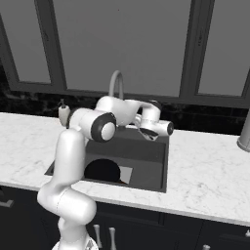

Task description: Pick the pan and sponge and place them into the sink. Then turn on the water.

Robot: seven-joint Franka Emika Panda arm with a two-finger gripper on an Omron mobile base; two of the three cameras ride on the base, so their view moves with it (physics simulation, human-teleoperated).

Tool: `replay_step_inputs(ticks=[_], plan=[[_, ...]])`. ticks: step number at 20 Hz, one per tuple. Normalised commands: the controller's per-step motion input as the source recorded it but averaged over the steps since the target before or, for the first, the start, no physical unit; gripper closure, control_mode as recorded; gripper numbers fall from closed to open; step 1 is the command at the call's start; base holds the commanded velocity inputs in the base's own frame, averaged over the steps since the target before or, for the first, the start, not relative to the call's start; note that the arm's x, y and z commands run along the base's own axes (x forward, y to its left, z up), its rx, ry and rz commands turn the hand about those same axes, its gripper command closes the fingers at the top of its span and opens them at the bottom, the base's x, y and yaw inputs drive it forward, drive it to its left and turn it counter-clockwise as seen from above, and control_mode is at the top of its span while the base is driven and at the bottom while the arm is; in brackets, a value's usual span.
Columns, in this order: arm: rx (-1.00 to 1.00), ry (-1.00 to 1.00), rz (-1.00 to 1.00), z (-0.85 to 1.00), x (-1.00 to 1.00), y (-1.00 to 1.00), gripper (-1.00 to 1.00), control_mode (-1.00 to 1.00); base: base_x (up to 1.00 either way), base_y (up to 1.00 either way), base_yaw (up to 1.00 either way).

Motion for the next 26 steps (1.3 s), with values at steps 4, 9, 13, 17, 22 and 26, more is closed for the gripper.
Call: replay_step_inputs(ticks=[4,9,13,17,22,26], plan=[[0.00,0.00,-0.02,0.00,0.16,0.00,-1.00,-1.00,0.00,0.00,0.00],[-0.01,0.00,-0.03,0.00,0.16,0.00,-1.00,-1.00,0.00,0.00,0.00],[-0.01,0.00,-0.04,0.00,0.17,0.00,-1.00,-1.00,0.00,0.00,0.00],[-0.01,0.00,-0.04,0.00,0.17,0.00,-1.00,-1.00,0.00,0.00,0.00],[0.00,0.00,-0.04,0.00,0.19,0.00,-1.00,-1.00,0.00,0.00,0.00],[0.00,0.00,-0.04,0.00,0.18,0.03,-1.00,-1.00,0.00,0.00,0.00]])
